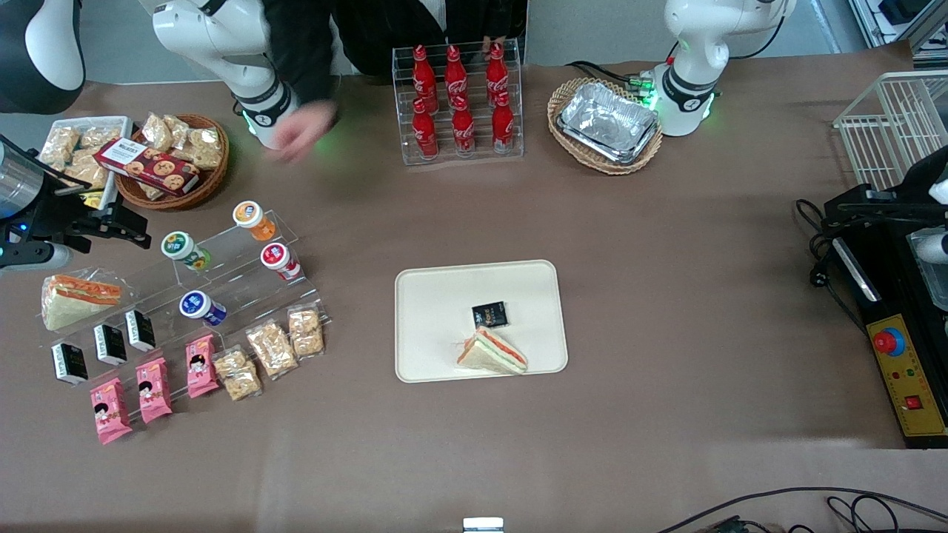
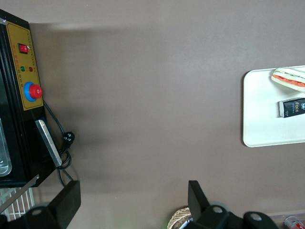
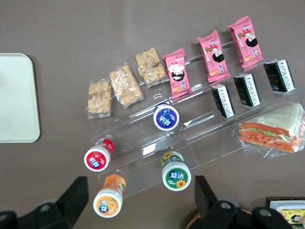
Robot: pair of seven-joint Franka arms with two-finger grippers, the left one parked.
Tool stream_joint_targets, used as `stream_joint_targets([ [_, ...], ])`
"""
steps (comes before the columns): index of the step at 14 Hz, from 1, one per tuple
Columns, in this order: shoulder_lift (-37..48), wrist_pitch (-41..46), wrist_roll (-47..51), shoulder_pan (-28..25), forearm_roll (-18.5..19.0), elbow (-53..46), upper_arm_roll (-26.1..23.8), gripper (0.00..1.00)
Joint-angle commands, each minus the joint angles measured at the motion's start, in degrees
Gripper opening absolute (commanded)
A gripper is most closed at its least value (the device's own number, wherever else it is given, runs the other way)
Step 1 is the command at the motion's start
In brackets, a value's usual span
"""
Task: Place green gum on tray
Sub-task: 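Move the right gripper over the rack toward the green-labelled bottle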
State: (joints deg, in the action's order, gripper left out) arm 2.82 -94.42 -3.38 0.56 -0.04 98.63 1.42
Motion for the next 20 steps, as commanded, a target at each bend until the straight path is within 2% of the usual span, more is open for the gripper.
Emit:
stream_joint_targets([
  [1,-0.1,0.2,-0.8,0.7,-1.7,-1.2,-0.2,0.99],
  [5,0.5,0.8,-4.3,0.8,-1.6,-0.8,0.5,0.99],
  [7,4.3,1.8,-8.1,0.8,-1.5,2.5,2.3,0.99],
  [12,15.7,4.1,-8.5,0.8,-0.6,11.3,5.5,1.0],
  [18,17.5,2.9,-8.7,0.7,0.3,14.8,5.6,0.99],
  [20,17.5,-1.3,-8.7,0.7,0.4,19.3,5.6,0.99],
])
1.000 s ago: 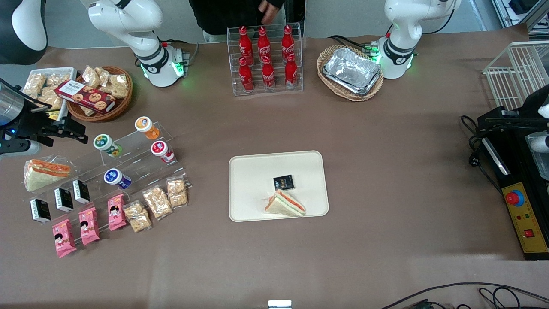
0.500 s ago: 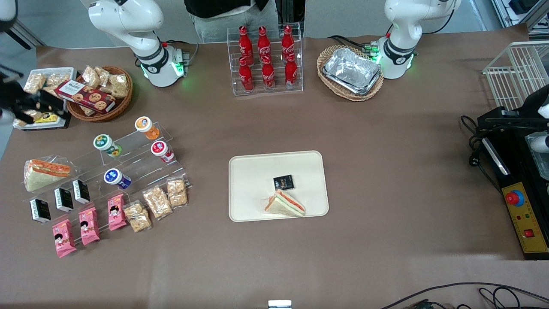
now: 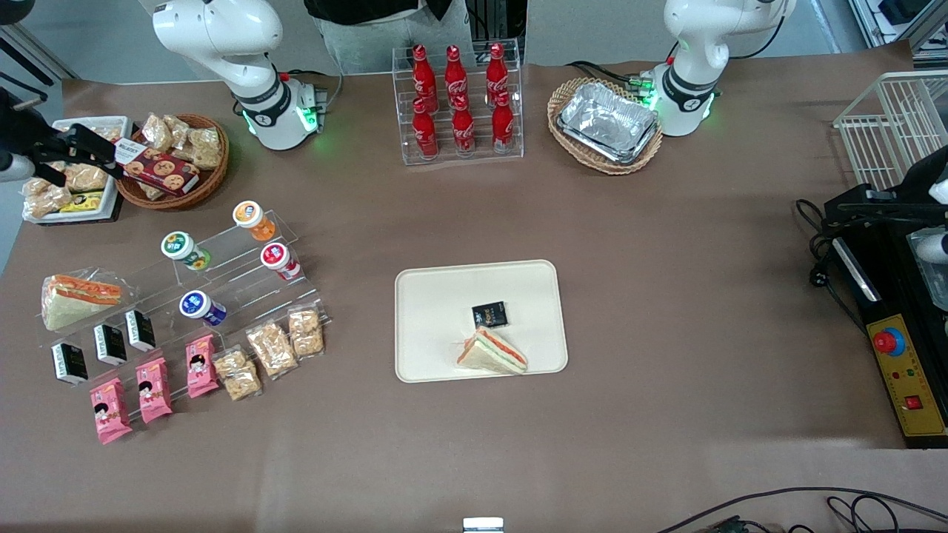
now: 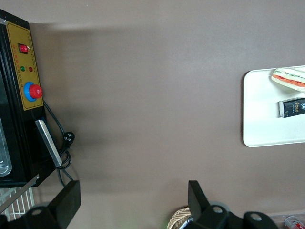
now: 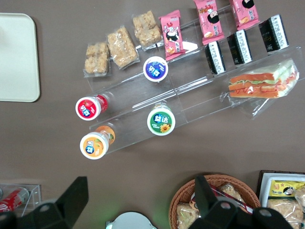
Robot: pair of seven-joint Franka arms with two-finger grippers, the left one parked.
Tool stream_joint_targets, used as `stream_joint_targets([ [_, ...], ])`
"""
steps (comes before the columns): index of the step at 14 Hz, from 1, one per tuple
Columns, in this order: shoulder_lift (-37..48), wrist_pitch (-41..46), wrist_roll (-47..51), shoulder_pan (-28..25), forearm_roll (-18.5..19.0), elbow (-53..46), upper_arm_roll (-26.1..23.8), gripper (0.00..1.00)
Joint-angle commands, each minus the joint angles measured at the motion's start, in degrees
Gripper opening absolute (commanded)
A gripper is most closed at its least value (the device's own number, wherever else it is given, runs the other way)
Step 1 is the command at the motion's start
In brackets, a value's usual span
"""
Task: Place green gum on tray
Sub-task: 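Move the right gripper over the rack toward the green-labelled bottle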
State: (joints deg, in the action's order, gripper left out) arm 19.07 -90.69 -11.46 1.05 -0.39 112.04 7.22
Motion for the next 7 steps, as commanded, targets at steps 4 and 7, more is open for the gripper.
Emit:
stream_joint_targets([
  [4,0.9,-19.3,-0.6,0.1,2.8,17.7,-0.3,0.99],
  [7,-2.2,-27.0,-0.7,0.3,3.0,21.5,-0.2,0.99],
])
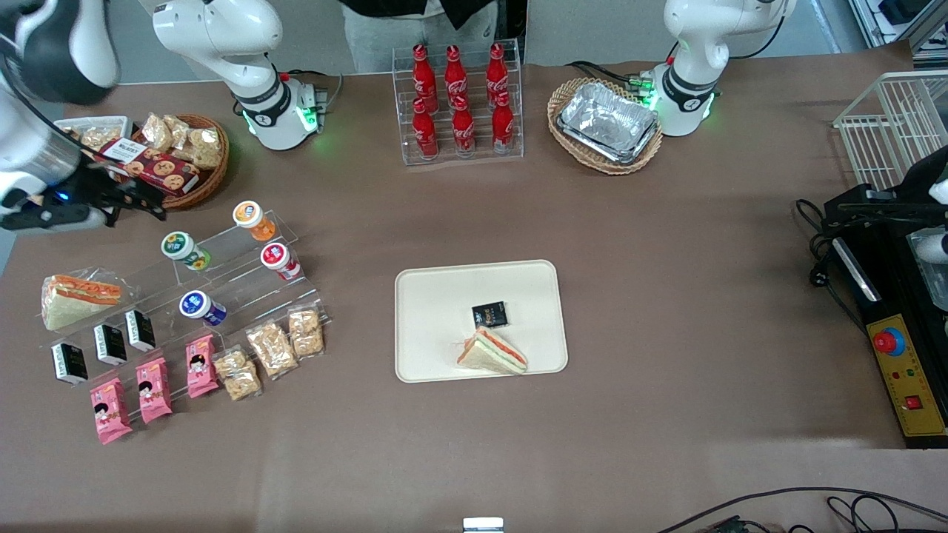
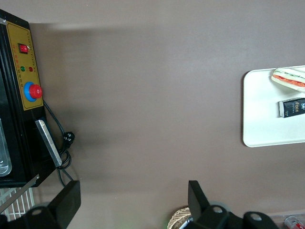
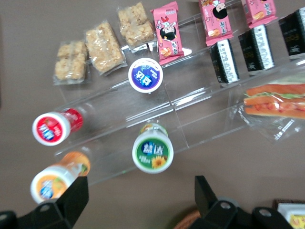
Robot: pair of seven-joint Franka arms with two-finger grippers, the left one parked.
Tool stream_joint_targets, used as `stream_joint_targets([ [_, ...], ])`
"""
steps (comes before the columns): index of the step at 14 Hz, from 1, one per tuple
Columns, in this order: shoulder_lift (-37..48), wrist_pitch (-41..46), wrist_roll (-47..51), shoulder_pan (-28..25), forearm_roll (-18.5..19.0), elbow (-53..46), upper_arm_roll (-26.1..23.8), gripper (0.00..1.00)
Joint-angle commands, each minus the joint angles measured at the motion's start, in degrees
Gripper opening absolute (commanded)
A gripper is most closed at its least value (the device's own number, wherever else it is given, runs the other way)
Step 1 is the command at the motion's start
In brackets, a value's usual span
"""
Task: Place green gum on tray
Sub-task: 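Move the right gripper over the rack toward the green-labelled bottle, then lower the right gripper and grasp the green-labelled yogurt bottle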
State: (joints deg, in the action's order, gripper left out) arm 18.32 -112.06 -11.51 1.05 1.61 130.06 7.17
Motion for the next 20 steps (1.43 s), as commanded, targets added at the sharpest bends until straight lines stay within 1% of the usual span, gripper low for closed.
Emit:
stream_joint_targets([
  [1,-2.7,-6.3,-0.5,0.3,1.0,3.4,-0.1,0.99],
  [4,-6.1,-8.9,-0.5,0.4,1.0,3.5,-0.1,0.99],
  [10,-7.2,-11.2,-0.5,0.4,1.3,5.7,0.9,0.99],
  [13,-7.5,-12.1,-0.5,0.4,1.5,6.3,0.9,0.96],
  [14,-7.7,-12.6,-0.5,0.4,1.5,6.3,1.0,0.94],
  [15,-7.9,-13.1,-0.6,0.4,1.5,6.8,1.3,0.86],
  [16,-7.9,-13.5,-0.5,0.4,1.6,7.0,1.3,0.82],
  [17,-7.9,-13.6,-0.6,0.4,1.6,7.0,1.3,0.73],
  [20,-8.2,-13.8,-0.5,0.4,1.6,7.0,1.3,0.59],
])
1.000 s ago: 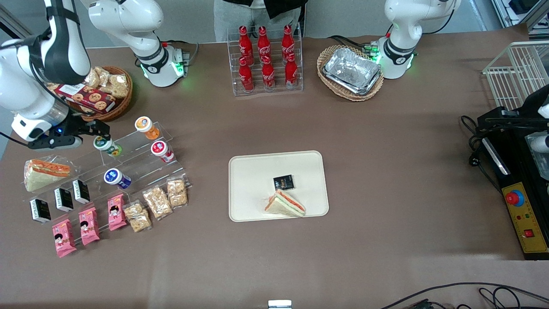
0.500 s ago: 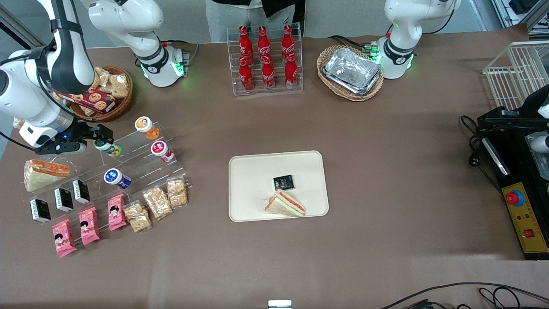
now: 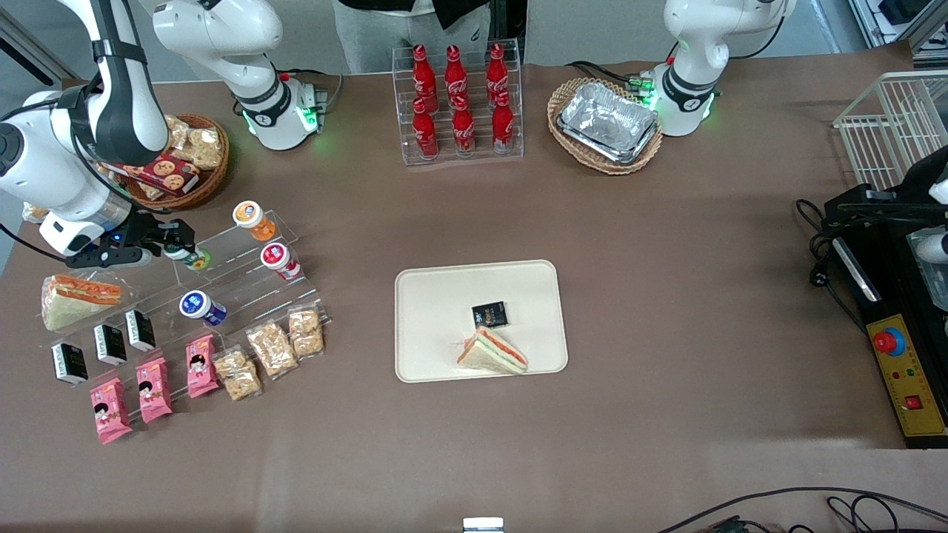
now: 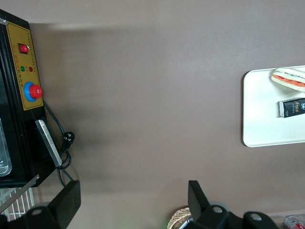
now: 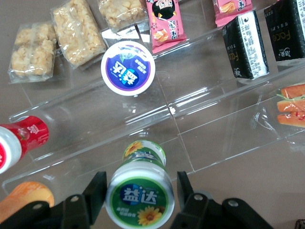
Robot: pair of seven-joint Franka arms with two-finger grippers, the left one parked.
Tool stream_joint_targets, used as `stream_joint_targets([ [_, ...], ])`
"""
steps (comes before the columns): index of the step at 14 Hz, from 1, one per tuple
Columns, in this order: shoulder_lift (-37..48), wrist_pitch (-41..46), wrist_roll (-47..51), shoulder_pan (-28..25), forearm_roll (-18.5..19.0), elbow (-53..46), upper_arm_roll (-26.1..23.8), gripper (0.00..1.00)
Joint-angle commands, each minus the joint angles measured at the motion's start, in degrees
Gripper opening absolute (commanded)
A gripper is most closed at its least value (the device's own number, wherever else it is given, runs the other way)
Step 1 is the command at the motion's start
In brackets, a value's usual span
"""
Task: Place green gum on tray
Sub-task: 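Lower the right gripper and grasp the green-labelled yogurt bottle, then lift the bottle and carry it over the cream tray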
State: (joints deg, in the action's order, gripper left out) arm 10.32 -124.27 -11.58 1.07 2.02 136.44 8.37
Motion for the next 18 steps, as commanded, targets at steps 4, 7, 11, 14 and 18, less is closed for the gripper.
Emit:
stream_joint_targets([
  [4,0.7,-0.5,-0.6,0.2,1.1,0.0,0.2,0.13],
  [7,5.5,10.7,-1.0,-0.3,1.2,-5.7,-0.3,0.06],
  [11,3.5,33.1,2.2,-2.3,0.9,-27.0,-6.5,0.06],
  [14,3.0,37.7,15.7,-2.4,-1.7,-31.8,-16.9,0.06],
  [18,-1.3,33.3,39.3,-3.5,-7.6,-32.3,-31.7,0.06],
])
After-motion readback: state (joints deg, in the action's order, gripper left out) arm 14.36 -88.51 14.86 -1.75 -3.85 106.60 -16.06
